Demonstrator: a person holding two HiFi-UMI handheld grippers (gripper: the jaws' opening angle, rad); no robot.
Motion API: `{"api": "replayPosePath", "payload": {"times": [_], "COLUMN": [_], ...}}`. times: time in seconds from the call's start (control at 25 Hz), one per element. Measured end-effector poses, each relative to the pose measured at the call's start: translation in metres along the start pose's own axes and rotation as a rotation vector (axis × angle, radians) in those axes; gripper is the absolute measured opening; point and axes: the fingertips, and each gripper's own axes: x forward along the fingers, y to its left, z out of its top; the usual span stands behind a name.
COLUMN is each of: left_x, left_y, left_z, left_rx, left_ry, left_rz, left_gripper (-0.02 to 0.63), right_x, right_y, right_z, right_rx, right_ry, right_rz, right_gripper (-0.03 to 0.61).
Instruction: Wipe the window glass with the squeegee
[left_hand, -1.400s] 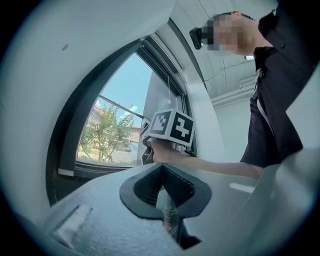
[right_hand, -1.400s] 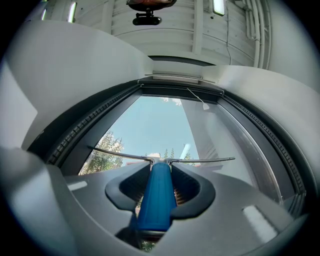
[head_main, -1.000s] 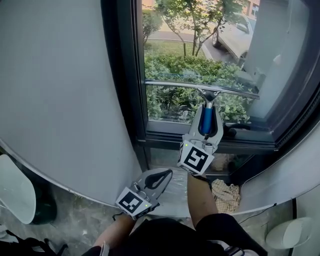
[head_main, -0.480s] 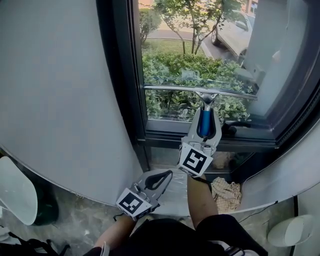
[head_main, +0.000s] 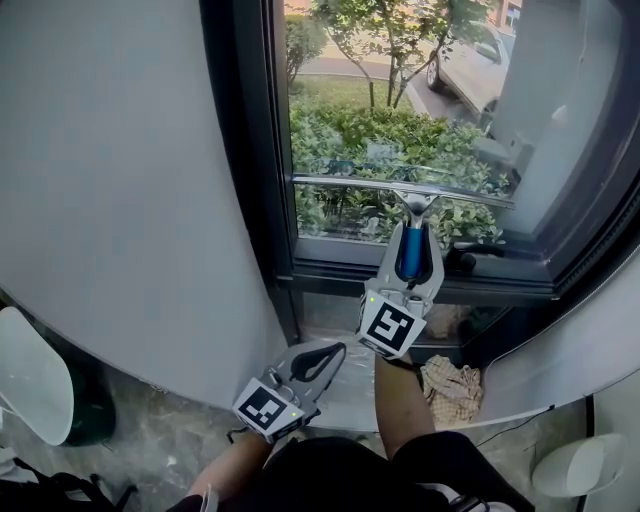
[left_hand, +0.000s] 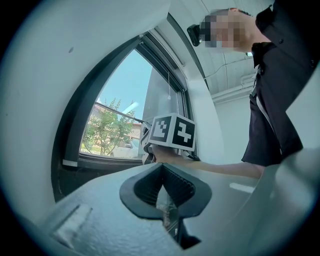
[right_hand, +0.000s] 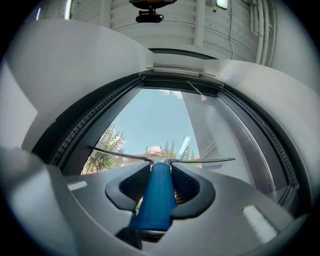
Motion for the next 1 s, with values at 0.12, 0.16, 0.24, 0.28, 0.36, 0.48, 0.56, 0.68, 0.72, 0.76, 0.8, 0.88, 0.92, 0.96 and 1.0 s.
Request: {"api": "replayPosePath", "payload": {"times": [0.12,0.16,0.24,0.28,0.36,0.48,0.56,0.68,0.72,0.76,0.8,0.88,0.92,0.96,1.0], "left_x": [0.0,0.0,0.0,0.0,0.0,0.002,0.003,0.005,0.005,0.006,0.007,0.009,0.009,0.01,0.01], "left_y": [0.0,0.0,0.0,0.001,0.001,0.002,0.001,0.001,0.002,0.002,0.001,0.001,0.001,0.001,0.001], "left_z": [-0.001,-0.001,-0.002,-0.003,-0.004,-0.007,-0.008,-0.01,-0.011,-0.012,-0.012,-0.013,-0.014,-0.016,-0.017], "left_rx": [-0.007,-0.007,-0.009,-0.012,-0.015,-0.017,-0.02,-0.032,-0.036,-0.039,-0.041,-0.047,-0.048,-0.045,-0.042], "left_ry": [-0.003,-0.004,-0.005,-0.004,-0.002,0.0,0.001,-0.005,-0.008,-0.007,-0.003,0.002,0.001,-0.004,-0.009], "left_rz": [0.004,0.004,0.005,0.005,0.004,-0.002,-0.007,-0.011,-0.012,-0.015,-0.018,-0.022,-0.024,-0.027,-0.029], "left_gripper": [-0.002,-0.002,-0.002,-0.002,-0.002,-0.002,-0.002,-0.002,-0.002,-0.002,-0.002,-0.002,-0.002,-0.002,-0.002], "right_x": [-0.003,-0.003,-0.005,-0.006,-0.006,-0.009,-0.01,-0.013,-0.014,-0.015,-0.016,-0.017,-0.018,-0.018,-0.019], "right_y": [-0.001,-0.001,-0.001,-0.001,-0.001,0.0,0.001,0.003,0.003,0.003,0.003,0.003,0.003,0.003,0.003], "right_z": [-0.007,-0.007,-0.009,-0.01,-0.011,-0.015,-0.019,-0.025,-0.027,-0.029,-0.03,-0.033,-0.033,-0.033,-0.032], "right_rx": [-0.01,-0.009,-0.008,-0.015,-0.026,-0.026,-0.023,-0.023,-0.027,-0.032,-0.037,-0.042,-0.047,-0.051,-0.048], "right_ry": [0.006,0.009,0.014,0.015,0.013,0.02,0.043,0.064,0.067,0.07,0.073,0.078,0.081,0.084,0.088], "right_rz": [-0.003,-0.003,-0.002,0.002,0.008,0.01,0.011,0.017,0.02,0.024,0.026,0.03,0.033,0.035,0.034], "right_gripper": [0.133,0.133,0.133,0.134,0.135,0.135,0.135,0.135,0.135,0.135,0.134,0.135,0.135,0.135,0.135]}}
